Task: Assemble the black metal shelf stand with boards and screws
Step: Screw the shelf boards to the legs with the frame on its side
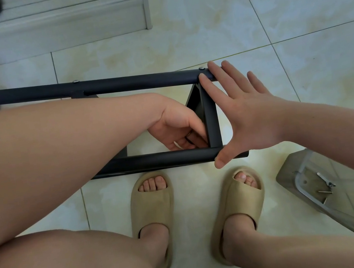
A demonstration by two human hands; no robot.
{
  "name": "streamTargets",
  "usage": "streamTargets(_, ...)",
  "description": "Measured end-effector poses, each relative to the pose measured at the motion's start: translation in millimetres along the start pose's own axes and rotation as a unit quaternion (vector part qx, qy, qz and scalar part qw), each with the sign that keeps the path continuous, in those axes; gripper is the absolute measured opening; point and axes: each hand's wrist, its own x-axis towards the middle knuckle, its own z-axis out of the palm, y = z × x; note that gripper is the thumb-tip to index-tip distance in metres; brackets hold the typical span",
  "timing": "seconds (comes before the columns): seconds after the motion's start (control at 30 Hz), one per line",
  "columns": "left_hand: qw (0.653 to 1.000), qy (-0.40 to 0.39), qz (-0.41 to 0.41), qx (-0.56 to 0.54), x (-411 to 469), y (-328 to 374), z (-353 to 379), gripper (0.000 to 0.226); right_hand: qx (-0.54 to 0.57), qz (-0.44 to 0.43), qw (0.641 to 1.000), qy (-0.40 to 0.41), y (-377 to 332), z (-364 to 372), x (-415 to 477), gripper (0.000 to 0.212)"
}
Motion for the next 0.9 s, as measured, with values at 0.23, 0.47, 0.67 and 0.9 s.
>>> streamTargets(0.23,1.0,0.015,-0.003,-0.009,3.9,3.7,1.9,0.016,0.0,-0.003,1.0,0.002,0.9,0.7,0.4,0.161)
streamTargets(0.47,1.0,0.019,0.013,-0.017,3.6,2.9,3.5,0.014,-0.001,-0.002,1.0,0.003,0.1,0.8,0.4,0.161)
streamTargets(0.67,1.0,-0.001,0.009,0.005,-0.5,2.4,0.7,0.015,0.001,-0.001,1.0,0.003,-0.6,0.0,-0.3,0.161)
streamTargets(0.9,1.0,0.018,0.001,0.003,4.8,2.4,0.1,0.014,0.001,-0.002,1.0,0.003,0.1,0.1,-0.2,0.161)
